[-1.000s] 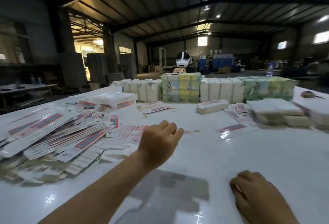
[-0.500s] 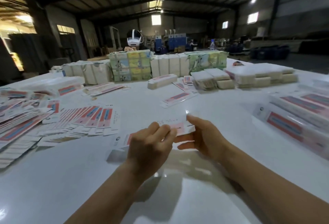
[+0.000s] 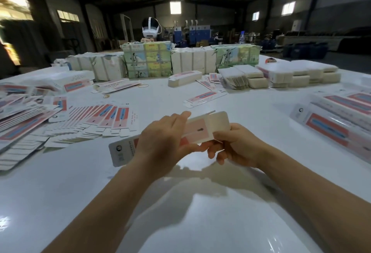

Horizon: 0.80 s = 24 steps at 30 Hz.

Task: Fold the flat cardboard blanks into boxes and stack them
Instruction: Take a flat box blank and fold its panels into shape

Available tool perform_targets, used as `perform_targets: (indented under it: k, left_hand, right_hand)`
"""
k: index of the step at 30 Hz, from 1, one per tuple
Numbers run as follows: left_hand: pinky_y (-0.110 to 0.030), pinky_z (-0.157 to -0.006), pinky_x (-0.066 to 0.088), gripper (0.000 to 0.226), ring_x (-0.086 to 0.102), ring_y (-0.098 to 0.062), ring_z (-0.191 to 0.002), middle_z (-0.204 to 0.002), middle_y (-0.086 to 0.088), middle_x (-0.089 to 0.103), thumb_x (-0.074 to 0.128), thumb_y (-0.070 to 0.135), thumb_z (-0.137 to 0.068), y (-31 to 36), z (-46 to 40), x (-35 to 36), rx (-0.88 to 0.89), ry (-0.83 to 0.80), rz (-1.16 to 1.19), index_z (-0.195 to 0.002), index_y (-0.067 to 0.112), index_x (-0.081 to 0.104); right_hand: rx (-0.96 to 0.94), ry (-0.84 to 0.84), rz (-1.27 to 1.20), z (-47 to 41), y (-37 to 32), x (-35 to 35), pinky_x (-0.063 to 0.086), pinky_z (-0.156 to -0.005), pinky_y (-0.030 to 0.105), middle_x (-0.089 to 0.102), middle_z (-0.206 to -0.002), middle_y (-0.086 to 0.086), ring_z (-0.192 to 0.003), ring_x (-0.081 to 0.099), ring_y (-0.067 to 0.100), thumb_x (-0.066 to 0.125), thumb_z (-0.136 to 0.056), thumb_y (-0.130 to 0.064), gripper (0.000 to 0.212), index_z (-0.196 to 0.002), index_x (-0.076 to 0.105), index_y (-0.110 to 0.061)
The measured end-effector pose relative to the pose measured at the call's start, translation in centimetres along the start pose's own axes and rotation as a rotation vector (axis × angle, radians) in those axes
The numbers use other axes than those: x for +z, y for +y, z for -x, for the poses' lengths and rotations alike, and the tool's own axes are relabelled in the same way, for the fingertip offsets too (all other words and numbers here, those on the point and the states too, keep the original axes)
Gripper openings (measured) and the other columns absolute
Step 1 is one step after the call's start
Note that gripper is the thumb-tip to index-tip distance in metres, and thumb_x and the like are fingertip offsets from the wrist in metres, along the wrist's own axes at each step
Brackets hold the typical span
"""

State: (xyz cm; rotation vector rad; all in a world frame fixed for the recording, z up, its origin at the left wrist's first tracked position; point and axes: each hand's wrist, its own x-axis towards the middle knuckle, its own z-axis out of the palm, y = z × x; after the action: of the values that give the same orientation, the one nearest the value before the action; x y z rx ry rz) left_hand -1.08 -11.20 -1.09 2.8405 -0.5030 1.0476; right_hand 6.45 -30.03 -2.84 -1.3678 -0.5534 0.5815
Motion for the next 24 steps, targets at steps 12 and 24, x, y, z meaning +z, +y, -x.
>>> perform_targets:
  k: [12,24]
  left_hand:
    - [-0.033,-0.07,0.05,0.095,0.056,-0.018,-0.091,-0.11,0.005,0.057,0.005,0.081,-0.061,0.1,0.4,0.5,-0.283,-0.144,-0.024,-0.126,0.023,0.043]
    - [-0.034,-0.067,0.049,0.066,0.057,-0.021,-0.085,-0.104,0.004,0.058,0.048,0.073,-0.074,-0.8,0.5,0.1,-0.435,-0.09,-0.001,-0.119,0.025,0.047]
  right_hand:
    - [0.133,0.217,-0.017,-0.1,-0.5,1.0,0.035,-0.034,0.018,0.063,-0.058,0.01,-0.038,0.05,0.015,0.046,-0.094,-0.018,0.033,-0.075,0.069,-0.003]
    - [-0.737,0.825,0.93,0.5,0.1,3.9,0.039,-0.063,0.016,0.054,-0.083,-0.004,-0.071,0.052,0.012,0.066,-0.082,-0.004,0.008,-0.087,0.07,-0.01]
